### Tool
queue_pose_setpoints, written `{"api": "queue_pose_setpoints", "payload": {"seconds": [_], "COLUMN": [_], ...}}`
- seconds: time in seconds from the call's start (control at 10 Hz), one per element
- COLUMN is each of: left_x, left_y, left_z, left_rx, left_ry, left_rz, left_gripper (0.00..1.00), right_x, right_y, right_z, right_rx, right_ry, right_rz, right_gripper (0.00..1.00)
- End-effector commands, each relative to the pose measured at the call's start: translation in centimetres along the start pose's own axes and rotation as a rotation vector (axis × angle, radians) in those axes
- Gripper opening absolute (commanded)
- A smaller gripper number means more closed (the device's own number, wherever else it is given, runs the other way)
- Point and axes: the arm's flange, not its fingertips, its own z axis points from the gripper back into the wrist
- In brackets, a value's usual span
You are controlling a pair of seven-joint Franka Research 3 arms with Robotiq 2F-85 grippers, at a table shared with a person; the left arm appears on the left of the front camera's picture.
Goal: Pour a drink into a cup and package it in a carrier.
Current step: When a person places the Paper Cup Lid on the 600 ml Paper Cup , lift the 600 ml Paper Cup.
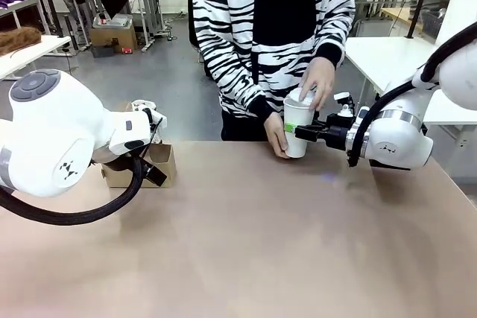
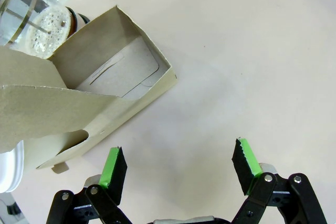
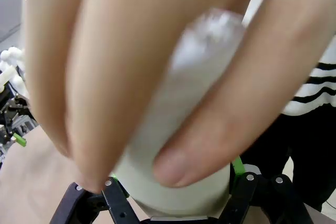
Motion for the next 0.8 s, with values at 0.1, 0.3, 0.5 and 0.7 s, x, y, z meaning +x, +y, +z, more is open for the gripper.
{"api": "queue_pose_setpoints", "payload": {"seconds": [0.1,0.3,0.5,0.7], "left_x": [0.02,0.02,0.02,0.02], "left_y": [-0.07,-0.07,-0.07,-0.07], "left_z": [0.04,0.04,0.04,0.04], "left_rx": [-0.002,-0.002,-0.002,-0.002], "left_ry": [-0.001,-0.001,-0.001,-0.001], "left_rz": [-0.002,-0.002,-0.002,-0.002], "left_gripper": [1.0,1.0,1.0,1.0], "right_x": [0.47,0.47,0.47,0.47], "right_y": [0.31,0.31,0.31,0.31], "right_z": [0.1,0.1,0.1,0.1], "right_rx": [0.006,0.006,0.006,0.006], "right_ry": [0.003,0.003,0.003,0.003], "right_rz": [-0.013,-0.013,-0.013,-0.013], "right_gripper": [0.8,0.8,0.8,0.8]}}
